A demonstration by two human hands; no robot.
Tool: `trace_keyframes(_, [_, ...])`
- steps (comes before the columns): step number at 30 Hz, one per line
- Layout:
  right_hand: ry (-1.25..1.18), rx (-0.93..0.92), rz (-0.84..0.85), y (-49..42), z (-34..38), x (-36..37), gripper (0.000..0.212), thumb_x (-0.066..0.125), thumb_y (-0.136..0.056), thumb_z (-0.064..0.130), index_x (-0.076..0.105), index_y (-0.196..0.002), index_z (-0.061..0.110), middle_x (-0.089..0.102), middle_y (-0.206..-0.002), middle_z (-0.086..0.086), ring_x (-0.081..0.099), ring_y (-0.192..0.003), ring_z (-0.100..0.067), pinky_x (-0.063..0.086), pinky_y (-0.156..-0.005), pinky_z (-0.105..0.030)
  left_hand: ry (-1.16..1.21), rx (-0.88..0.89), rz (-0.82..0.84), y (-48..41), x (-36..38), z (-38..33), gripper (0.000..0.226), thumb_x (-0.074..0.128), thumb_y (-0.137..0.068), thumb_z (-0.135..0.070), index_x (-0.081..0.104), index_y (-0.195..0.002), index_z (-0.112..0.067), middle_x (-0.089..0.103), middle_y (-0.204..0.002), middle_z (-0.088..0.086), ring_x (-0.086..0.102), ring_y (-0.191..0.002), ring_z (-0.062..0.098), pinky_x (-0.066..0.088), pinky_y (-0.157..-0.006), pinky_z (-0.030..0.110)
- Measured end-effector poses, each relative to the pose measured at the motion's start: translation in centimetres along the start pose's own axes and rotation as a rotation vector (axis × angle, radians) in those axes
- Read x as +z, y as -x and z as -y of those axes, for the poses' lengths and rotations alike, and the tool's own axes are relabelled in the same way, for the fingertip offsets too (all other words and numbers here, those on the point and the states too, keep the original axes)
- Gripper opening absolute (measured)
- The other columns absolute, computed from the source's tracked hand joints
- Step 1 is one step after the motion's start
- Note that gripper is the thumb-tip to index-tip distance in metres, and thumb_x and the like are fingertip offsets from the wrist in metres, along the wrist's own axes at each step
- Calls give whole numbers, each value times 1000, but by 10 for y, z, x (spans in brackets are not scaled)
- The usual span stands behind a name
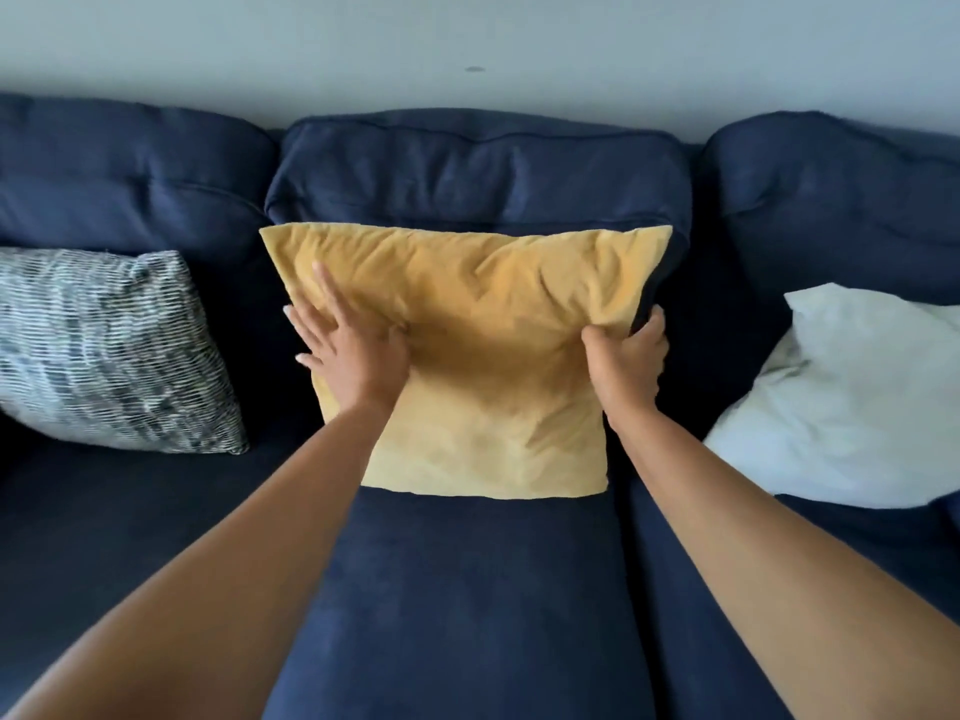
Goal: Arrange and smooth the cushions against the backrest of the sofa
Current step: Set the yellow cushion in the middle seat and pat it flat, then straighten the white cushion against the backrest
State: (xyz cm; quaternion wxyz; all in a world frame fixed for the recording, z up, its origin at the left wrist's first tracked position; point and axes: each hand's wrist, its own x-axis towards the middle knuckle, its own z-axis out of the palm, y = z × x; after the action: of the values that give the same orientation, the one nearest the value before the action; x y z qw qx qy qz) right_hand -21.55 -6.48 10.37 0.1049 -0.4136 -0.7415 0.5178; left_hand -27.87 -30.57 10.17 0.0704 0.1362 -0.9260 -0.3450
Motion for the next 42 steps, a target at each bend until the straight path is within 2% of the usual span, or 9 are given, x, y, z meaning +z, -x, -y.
trace_keyframes(3, [246,-709,-267,4,18,-7,88,58,-80,31,20,-156,12,21,-163,-14,27,-148,-29,26,-109,-50,-165,454,-103,16,6,-18,84,50,-94,-50,6,-161,-25,0,-169,15,-4,-155,35,0,-121,60])
trace_keyframes(5, [507,-1124,-197,4,26,-2,77,53,-89,34,21,-158,19,15,-166,-11,14,-153,-25,18,-115,-49,-276,663,-16,24,18,-23,75,40,-97,-57,13,-161,-26,4,-169,12,-2,-155,35,-2,-122,60])
trace_keyframes(7, [839,-1301,8,-2,23,10,67,45,-98,41,18,-158,30,7,-168,-7,5,-154,-24,7,-119,-53,-410,737,103,22,29,-19,73,29,-98,-63,9,-161,-30,2,-170,8,-5,-155,33,0,-121,62])
trace_keyframes(11, [1145,-1061,165,-46,1,9,68,17,-99,64,-4,-157,38,-16,-167,-5,-15,-153,-26,-12,-119,-55,-628,639,190,-11,37,2,81,2,-87,-81,-14,-155,-41,-12,-169,2,-17,-154,28,-8,-119,63])
trace_keyframes(20, [1094,-689,94,-79,-12,2,71,-2,-93,67,-18,-154,34,-24,-164,-4,-24,-150,-25,-11,-120,-54,-653,434,249,-34,31,18,90,-4,-79,-87,-23,-154,-41,-28,-165,4,-27,-151,31,-12,-117,65])
trace_keyframes(28, [806,-745,53,-13,1,-52,59,36,-102,45,24,-156,22,18,-166,-9,17,-151,-27,24,-111,-52,-347,423,228,22,-3,-24,59,47,-101,-44,34,-155,-24,10,-169,14,2,-156,32,2,-124,55])
trace_keyframes(32, [714,-636,-1,10,-22,-90,45,48,-100,34,47,-143,20,41,-155,-9,37,-140,-29,30,-105,-51,-61,423,256,62,-7,-60,39,57,-98,-24,61,-136,-20,46,-151,9,44,-136,33,36,-112,49])
trace_keyframes(36, [664,-527,-30,10,-53,-143,33,49,-99,25,62,-129,21,56,-137,-4,49,-126,-26,31,-100,-43,96,372,347,100,8,-101,30,54,-97,-21,70,-123,-26,64,-128,2,61,-110,21,44,-84,29])
trace_keyframes(42, [511,-234,-167,-27,-92,-247,31,44,-100,23,67,-121,21,64,-126,-3,57,-114,-26,36,-98,-44,221,273,690,157,65,-161,29,57,-97,-39,68,-121,-29,68,-114,-9,61,-108,12,47,-85,24])
